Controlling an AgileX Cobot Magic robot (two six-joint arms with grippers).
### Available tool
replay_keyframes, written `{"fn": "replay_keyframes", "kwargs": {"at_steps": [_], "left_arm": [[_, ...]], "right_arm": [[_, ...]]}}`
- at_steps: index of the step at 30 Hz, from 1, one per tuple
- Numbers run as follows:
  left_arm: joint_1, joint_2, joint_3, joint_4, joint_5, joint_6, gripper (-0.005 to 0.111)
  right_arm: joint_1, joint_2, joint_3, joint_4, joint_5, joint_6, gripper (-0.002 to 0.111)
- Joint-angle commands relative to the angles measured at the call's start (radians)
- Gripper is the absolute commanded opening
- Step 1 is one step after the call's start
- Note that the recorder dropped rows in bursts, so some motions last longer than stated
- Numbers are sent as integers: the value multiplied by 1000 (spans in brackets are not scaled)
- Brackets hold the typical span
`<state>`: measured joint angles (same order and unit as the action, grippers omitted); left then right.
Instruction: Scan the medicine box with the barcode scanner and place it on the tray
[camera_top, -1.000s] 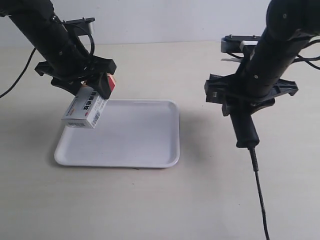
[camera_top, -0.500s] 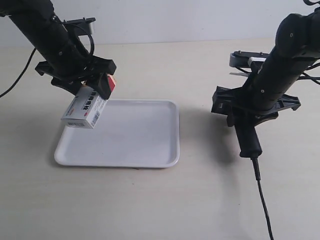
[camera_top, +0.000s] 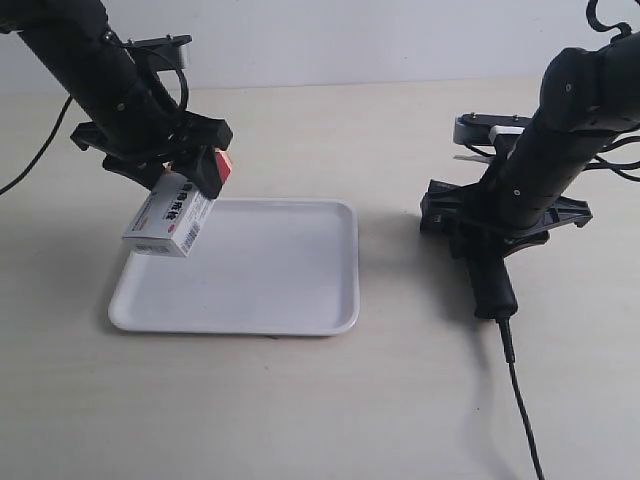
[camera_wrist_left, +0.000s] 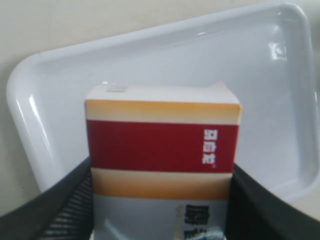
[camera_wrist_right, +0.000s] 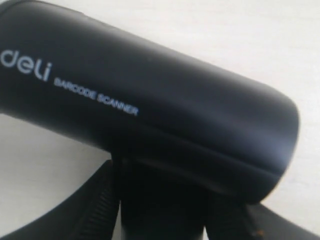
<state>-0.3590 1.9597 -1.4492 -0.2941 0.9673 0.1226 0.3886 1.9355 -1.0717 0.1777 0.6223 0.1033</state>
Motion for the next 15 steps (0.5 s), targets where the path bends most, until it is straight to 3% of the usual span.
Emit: {"fn": "replay_keyframes", "kwargs": {"at_steps": [1, 15], "left_arm": [[-3, -12, -8, -9, -5, 8, 0], [-3, -12, -8, -43, -4, 39, 0]], "right_arm": [[-5, 2, -2, 2, -20, -8, 7], [-5, 17, -2, 9, -22, -8, 37]]}}
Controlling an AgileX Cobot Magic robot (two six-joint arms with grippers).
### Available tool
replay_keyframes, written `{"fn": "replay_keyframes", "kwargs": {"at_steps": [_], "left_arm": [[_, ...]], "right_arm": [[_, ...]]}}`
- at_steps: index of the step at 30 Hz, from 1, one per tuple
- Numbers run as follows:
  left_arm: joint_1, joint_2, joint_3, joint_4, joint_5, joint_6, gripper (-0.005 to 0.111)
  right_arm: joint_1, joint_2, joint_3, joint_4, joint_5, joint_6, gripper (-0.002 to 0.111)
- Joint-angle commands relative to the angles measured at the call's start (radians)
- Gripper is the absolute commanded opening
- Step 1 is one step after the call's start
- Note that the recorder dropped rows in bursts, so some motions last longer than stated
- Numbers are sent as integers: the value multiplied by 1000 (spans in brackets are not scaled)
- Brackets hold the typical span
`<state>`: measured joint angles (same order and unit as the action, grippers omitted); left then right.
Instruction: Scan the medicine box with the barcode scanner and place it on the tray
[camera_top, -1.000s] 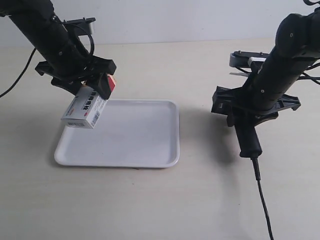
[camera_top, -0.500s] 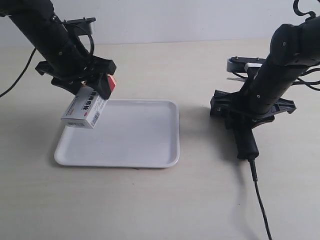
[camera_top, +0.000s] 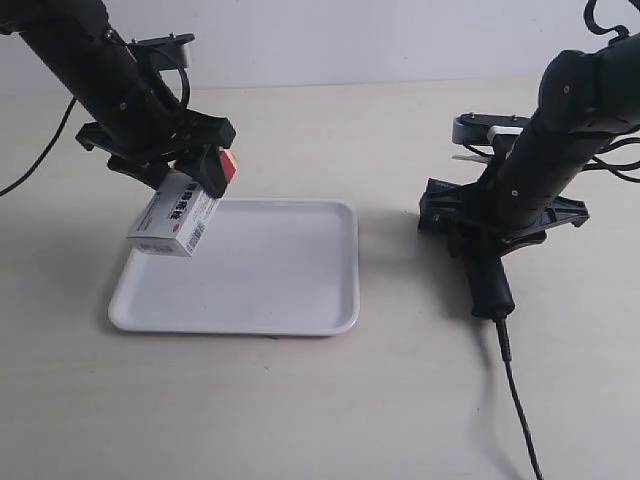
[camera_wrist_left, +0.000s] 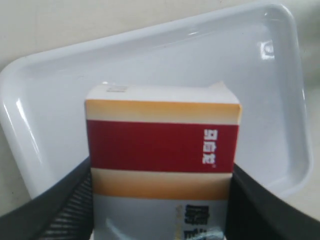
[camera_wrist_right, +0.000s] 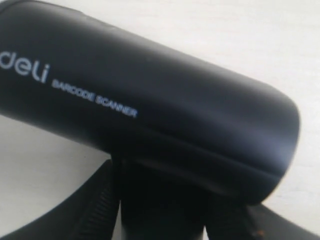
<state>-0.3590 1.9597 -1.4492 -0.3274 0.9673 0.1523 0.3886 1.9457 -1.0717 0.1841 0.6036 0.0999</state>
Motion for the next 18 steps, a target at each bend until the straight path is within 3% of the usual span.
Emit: {"fn": "replay_keyframes", "kwargs": {"at_steps": [1, 18], "left_arm": [[-3, -12, -8, -9, -4, 17, 0], [-3, -12, -8, -9, -4, 24, 0]], "right_arm": [[-5, 7, -2, 3, -4, -4, 40], [-5, 7, -2, -6, -4, -4, 72]]}}
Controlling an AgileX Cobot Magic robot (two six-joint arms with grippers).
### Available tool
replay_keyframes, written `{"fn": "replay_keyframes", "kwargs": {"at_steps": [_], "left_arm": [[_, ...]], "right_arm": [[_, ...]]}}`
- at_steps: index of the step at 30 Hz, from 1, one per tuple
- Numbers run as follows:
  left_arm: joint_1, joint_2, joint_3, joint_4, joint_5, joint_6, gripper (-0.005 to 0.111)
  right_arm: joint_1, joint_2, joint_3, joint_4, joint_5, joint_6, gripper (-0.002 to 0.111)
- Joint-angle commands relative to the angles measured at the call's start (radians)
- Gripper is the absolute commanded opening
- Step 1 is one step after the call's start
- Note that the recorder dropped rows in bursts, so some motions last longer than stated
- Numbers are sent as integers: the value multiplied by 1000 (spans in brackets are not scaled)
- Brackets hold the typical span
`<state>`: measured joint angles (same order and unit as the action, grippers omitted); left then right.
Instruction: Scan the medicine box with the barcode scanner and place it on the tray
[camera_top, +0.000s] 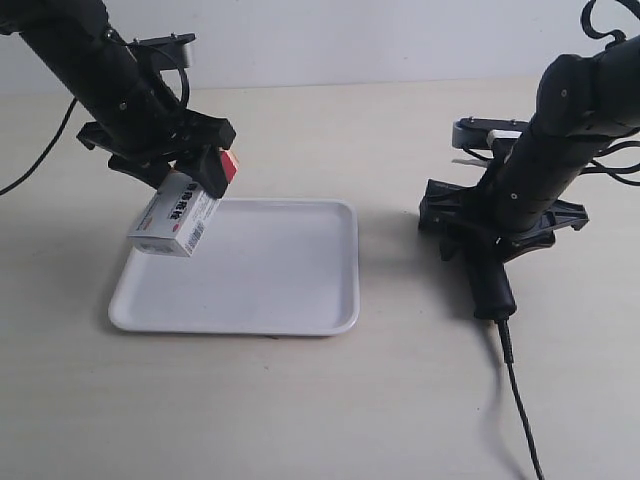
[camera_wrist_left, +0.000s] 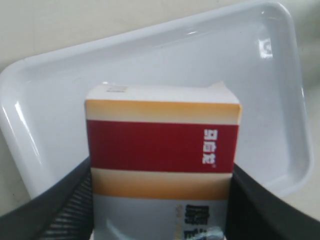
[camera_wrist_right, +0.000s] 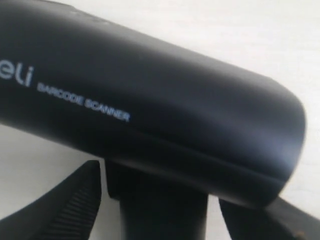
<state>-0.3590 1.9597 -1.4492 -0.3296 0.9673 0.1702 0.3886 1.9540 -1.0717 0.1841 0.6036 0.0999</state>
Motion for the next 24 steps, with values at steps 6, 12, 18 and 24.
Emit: {"fn": "replay_keyframes", "kwargs": {"at_steps": [6, 12, 18, 24], "left_arm": [[-3, -12, -8, -7, -2, 6, 0], [-3, -12, -8, -7, 6, 9, 0], [-10, -12, -8, 3, 12, 17, 0], [-80, 45, -8, 92, -3, -41, 0]], "right_arm": [[-5, -3, -2, -3, 36, -4, 76], [-5, -65, -2, -2, 61, 7, 76], [-5, -209, -2, -4, 145, 54, 75], [-5, -382, -2, 2, 223, 59, 72]]}}
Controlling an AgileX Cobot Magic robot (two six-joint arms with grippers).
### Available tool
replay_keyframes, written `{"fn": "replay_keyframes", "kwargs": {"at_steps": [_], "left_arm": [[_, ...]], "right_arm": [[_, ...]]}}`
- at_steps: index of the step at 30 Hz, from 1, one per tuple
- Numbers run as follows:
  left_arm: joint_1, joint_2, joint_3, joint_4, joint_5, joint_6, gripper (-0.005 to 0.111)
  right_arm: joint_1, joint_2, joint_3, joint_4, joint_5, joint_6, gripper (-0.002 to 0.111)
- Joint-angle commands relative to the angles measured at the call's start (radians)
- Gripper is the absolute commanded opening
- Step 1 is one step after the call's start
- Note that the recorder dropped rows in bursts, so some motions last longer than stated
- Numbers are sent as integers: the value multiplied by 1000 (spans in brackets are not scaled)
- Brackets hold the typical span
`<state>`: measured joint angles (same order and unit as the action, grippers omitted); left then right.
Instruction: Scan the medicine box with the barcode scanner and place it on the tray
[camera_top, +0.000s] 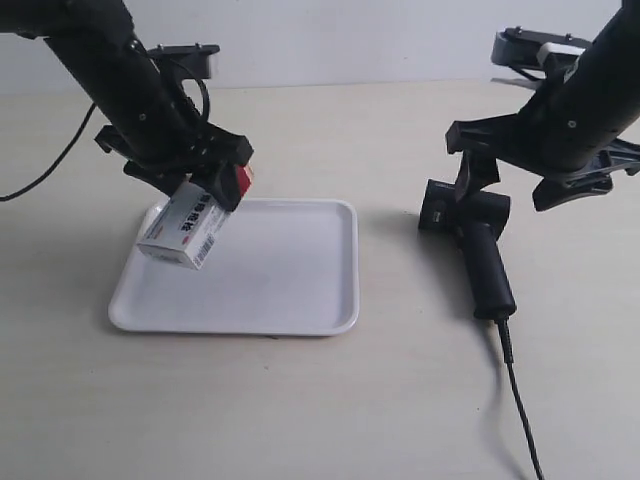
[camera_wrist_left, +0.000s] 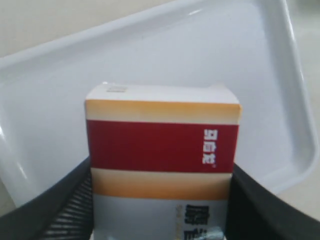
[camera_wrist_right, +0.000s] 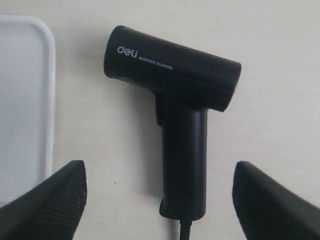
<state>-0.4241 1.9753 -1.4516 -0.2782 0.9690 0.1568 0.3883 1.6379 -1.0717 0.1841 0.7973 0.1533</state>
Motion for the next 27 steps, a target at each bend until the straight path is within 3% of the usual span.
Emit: {"fn": "replay_keyframes", "kwargs": {"at_steps": [1, 10, 27], "left_arm": [[-15, 43, -8, 34, -6, -30, 0], [-20, 123, -39, 20, -27, -30, 0], [-55, 163, -39, 29, -85, -39, 0]], "right_arm": [[-4, -107, -2, 13, 46, 5, 66], [-4, -323, -2, 157, 105, -58, 62], [-4, -358, -2, 245, 141, -127, 62]]}}
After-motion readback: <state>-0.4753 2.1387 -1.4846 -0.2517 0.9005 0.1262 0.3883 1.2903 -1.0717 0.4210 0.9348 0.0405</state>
